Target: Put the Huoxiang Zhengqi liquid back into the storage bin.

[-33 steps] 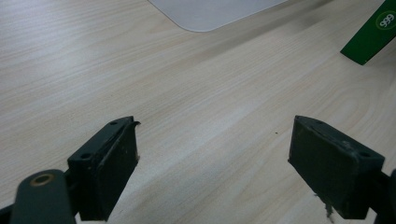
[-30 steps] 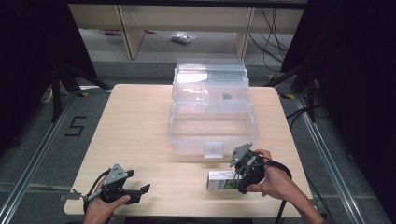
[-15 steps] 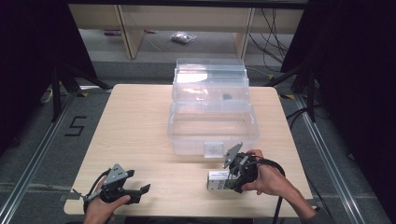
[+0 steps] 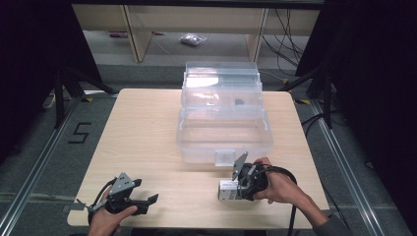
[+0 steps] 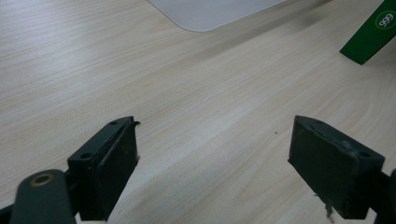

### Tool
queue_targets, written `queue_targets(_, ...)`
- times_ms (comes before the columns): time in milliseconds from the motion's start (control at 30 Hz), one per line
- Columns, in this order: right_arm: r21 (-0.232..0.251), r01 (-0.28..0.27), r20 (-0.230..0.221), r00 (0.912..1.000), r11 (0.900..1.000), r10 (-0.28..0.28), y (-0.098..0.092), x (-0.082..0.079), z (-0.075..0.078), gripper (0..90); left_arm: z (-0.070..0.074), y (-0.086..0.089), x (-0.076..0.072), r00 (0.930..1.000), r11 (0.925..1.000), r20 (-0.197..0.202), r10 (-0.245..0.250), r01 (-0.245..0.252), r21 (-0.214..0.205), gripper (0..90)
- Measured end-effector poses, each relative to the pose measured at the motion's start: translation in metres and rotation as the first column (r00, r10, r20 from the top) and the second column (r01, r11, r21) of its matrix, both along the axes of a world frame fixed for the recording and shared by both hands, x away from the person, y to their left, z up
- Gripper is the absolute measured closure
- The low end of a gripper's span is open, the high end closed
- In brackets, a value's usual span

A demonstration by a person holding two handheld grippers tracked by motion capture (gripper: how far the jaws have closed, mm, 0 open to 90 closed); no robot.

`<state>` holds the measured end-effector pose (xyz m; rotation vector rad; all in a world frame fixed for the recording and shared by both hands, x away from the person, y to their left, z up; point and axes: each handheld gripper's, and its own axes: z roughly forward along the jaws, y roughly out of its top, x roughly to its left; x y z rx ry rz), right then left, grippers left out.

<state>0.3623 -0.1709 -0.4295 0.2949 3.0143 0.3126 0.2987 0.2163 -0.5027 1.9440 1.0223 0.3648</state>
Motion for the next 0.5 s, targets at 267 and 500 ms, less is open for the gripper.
queue_targets(267,-0.049,-0.024,-0.042,0.9989,0.9985,0.022,0.0048,0.0004,0.0005,61.8,0.0001,-0.0001,-0.0002,1.0,1.0,-0.001,0.002,-0.002,-0.003,14.9)
queue_targets(500,-0.083,-0.129,-0.022,0.9916,0.9882,0.127,0.0103,0.0019,0.002,64.2,0.0002,0.0001,-0.0002,1.0,1.0,-0.002,0.004,-0.004,-0.004,14.9)
